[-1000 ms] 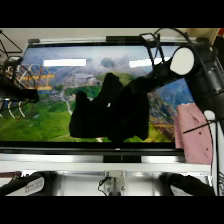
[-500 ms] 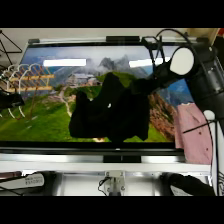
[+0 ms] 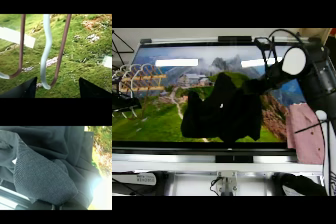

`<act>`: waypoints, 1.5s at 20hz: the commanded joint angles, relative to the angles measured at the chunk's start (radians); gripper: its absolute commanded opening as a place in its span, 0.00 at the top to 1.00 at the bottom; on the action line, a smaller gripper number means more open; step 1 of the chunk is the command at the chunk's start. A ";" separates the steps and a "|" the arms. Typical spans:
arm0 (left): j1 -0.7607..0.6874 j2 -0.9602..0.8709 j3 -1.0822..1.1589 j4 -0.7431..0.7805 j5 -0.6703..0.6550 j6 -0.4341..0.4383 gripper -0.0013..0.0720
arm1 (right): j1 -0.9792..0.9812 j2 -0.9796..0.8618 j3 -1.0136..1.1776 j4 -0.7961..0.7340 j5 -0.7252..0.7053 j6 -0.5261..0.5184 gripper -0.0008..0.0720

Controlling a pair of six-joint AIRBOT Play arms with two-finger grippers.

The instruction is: Fold the shirts.

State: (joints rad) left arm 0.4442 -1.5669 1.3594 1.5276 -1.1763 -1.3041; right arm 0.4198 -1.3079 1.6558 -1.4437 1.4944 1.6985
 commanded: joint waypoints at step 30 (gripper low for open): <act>-0.028 0.109 0.100 -0.169 -0.018 -0.076 0.92 | 0.001 0.007 0.001 -0.118 0.029 -0.018 0.87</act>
State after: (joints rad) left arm 0.4332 -1.5349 1.4414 1.4654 -1.2201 -1.3407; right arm 0.4202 -1.3041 1.6558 -1.5299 1.5196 1.6848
